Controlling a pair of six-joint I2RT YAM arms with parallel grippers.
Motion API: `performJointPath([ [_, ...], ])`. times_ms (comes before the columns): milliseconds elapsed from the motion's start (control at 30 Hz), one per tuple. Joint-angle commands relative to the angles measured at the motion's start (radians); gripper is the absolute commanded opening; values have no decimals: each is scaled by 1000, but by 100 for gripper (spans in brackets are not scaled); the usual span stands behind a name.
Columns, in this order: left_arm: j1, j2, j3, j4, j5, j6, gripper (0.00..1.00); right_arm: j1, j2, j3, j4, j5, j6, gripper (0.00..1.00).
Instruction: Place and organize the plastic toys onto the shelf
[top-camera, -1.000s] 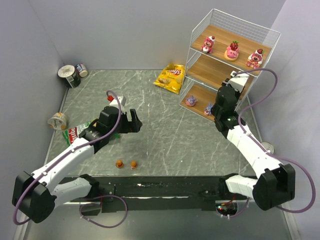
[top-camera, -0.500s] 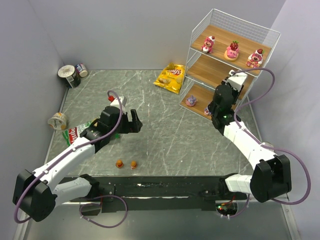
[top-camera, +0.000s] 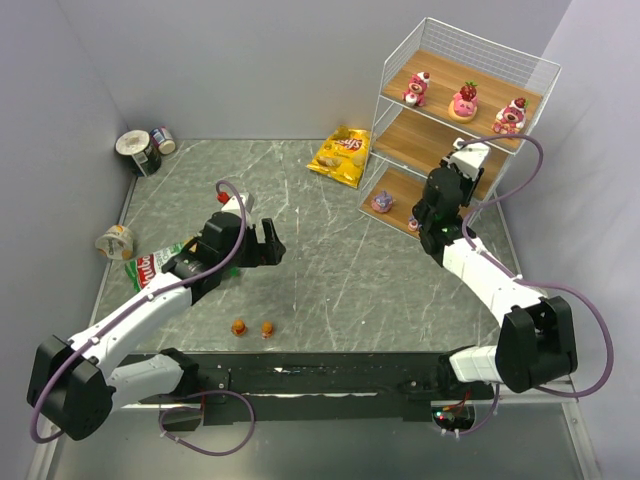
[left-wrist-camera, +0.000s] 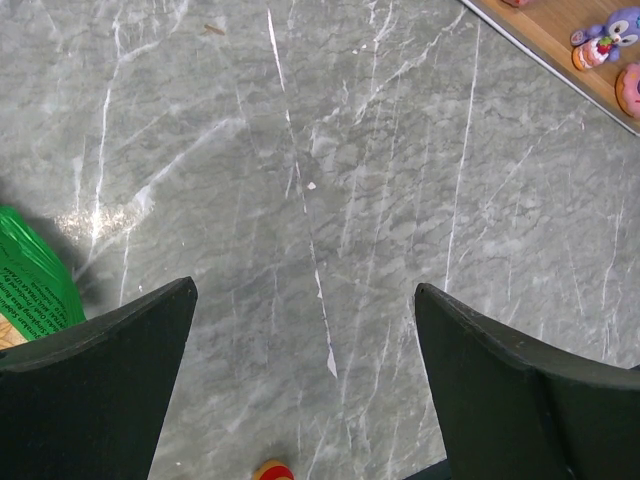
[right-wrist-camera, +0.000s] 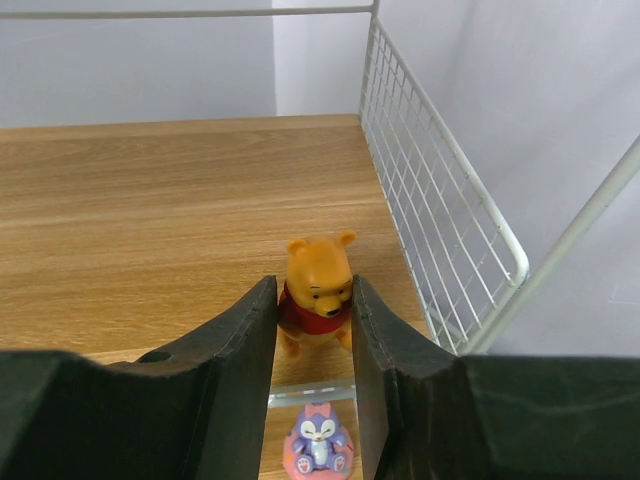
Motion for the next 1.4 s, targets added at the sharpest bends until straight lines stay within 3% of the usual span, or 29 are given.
performJointPath([
  [0, -4, 1, -1, 38, -1, -9, 96, -13, 6, 13, 33, 22, 14, 3],
  [400, -9, 13, 2, 38, -4, -10, 96, -26, 22, 17, 1, 16, 40, 9],
  [600, -10, 16, 2, 40, -7, -6, 96, -29, 19, 23, -36, 42, 77, 24],
  [767, -10, 16, 2, 40, -10, -6, 96, -29, 31, 39, -54, 53, 87, 43],
  [1200, -10, 16, 1, 41, -10, -7, 96, -27, 26, 46, -60, 53, 84, 53],
  [1367, -10, 18, 1, 43, -10, -7, 96, -27, 10, 31, -68, 62, 92, 64],
])
